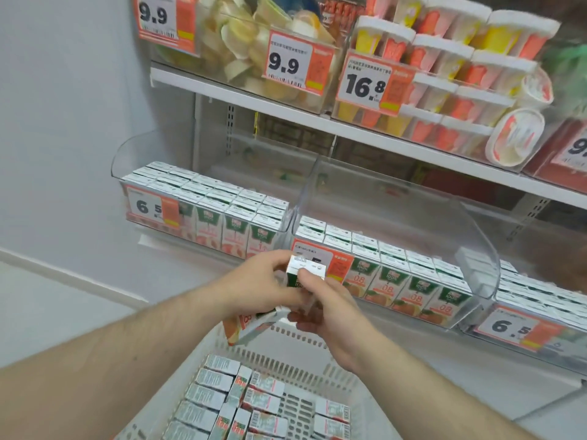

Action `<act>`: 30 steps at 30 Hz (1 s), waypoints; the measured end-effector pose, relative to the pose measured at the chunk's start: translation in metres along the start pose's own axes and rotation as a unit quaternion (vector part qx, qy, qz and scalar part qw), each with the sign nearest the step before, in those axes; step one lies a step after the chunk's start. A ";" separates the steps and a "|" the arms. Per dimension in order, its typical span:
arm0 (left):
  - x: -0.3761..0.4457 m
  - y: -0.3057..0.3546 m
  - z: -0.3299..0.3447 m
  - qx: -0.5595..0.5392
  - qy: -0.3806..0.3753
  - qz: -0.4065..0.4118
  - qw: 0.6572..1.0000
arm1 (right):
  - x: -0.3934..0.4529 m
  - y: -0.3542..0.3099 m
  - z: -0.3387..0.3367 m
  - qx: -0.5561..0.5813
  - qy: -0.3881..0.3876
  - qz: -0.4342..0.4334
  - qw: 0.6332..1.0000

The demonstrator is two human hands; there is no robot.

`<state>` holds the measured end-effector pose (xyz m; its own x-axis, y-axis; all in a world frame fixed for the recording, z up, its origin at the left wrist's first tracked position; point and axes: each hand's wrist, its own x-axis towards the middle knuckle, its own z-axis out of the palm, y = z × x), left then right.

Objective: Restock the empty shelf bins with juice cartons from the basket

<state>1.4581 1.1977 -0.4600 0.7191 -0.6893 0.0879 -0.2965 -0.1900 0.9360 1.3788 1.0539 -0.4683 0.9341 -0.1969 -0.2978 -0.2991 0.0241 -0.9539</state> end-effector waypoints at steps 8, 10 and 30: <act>-0.009 0.022 -0.057 -0.068 0.088 0.021 0.994 | 0.012 -0.077 0.015 -0.212 0.013 -0.166 0.963; -0.009 0.022 -0.065 -0.010 0.096 0.026 0.995 | 0.014 -0.087 0.033 -0.284 0.030 -0.220 0.933; 0.008 -0.048 -0.157 -0.294 0.496 -0.218 0.787 | 0.185 -0.170 0.166 -0.176 0.109 -0.264 0.942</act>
<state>1.5763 1.3112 -0.4508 0.8958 0.2921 -0.3349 0.2464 0.3007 0.9213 1.6350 1.1756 -0.3668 0.9203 -0.2873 0.2654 0.1141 -0.4519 -0.8847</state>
